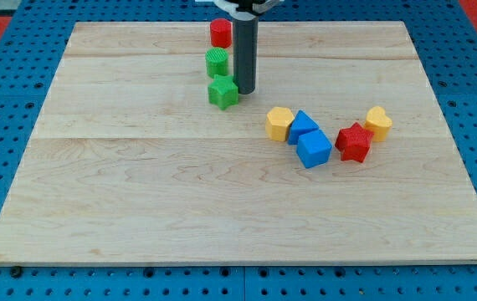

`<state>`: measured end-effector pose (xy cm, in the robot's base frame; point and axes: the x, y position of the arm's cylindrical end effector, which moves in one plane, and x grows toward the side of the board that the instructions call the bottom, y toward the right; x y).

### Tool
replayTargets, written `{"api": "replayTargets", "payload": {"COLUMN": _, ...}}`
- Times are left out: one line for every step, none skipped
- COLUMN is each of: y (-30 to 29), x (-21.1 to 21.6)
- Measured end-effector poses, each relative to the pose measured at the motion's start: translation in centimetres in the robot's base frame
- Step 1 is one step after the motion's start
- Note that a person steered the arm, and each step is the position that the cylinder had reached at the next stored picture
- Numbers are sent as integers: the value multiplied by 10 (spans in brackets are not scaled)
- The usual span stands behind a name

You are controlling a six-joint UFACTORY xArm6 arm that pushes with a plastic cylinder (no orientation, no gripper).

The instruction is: Move the yellow hexagon away from the blue triangle

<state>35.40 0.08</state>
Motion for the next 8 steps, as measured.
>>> {"api": "replayTargets", "payload": {"y": -13, "x": 4}}
{"api": "replayTargets", "payload": {"y": -13, "x": 3}}
{"api": "replayTargets", "payload": {"y": -10, "x": 3}}
{"api": "replayTargets", "payload": {"y": -7, "x": 9}}
{"api": "replayTargets", "payload": {"y": 46, "x": 11}}
{"api": "replayTargets", "payload": {"y": 105, "x": 14}}
{"api": "replayTargets", "payload": {"y": 84, "x": 50}}
{"api": "replayTargets", "payload": {"y": 45, "x": 61}}
